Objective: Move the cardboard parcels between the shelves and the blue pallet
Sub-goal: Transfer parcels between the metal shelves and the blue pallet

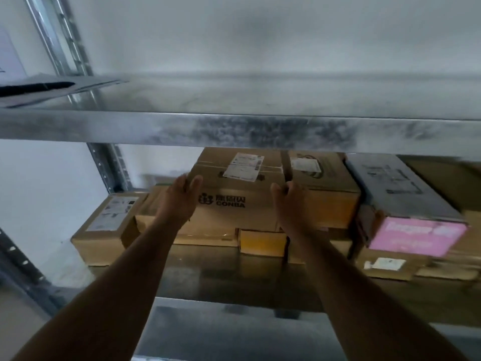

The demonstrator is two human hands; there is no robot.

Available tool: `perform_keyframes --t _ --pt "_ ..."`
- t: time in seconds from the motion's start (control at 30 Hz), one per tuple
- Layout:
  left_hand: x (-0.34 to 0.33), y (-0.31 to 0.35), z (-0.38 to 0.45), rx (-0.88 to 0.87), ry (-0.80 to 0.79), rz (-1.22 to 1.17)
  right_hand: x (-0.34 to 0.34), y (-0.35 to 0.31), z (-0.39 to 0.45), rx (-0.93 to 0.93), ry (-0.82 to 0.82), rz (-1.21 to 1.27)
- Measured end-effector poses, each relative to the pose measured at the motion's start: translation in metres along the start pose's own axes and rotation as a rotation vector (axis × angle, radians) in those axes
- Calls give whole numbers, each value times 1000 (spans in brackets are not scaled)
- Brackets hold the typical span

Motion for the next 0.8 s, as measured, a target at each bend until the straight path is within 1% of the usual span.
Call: perform_keyframes --t 0.03,0.1,0.13,0.17,0.23,0.3,0.37,0.47,0.57,0.7,0.8 --pt "5 -7 3 35 2 -15 2 -3 -2 -9 21 -50" --pt "14 -19 2 86 8 87 2 -3 -8 -33 37 -126" --pt "16 -23 0 84 2 151 0 -2 -12 -48 19 -134" --pt "17 -30 -5 99 6 114 -4 1 -14 -64 -9 -120" --pt "16 -42 -17 123 -16 -91 -12 6 -21 -89 -60 -13" --pt "6 -48 -24 129 -103 -244 -20 7 -30 -97 -105 161" --pt "-2 -48 -32 122 -202 -346 -26 3 -40 -77 -151 266" --pt "-3 -49 -43 79 -279 -416 -31 -1 -56 -53 -215 291" --pt "0 -55 -54 36 -314 -472 -34 -2 -75 -37 -237 304" --pt "3 -65 -74 11 -290 -551 -37 -6 -101 -11 -239 307" --pt "3 -72 -92 11 -260 -634 -35 -2 -121 -23 -233 248"
Point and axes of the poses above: each hand's wrist, its own z-axis towards the middle knuckle, its own x-axis out of the back of the hand, y = z × x, the point moved 10 cm from there along z, towards the middle knuckle, and after that the axes turned 14 degrees about -y, right-handed, at the moved point
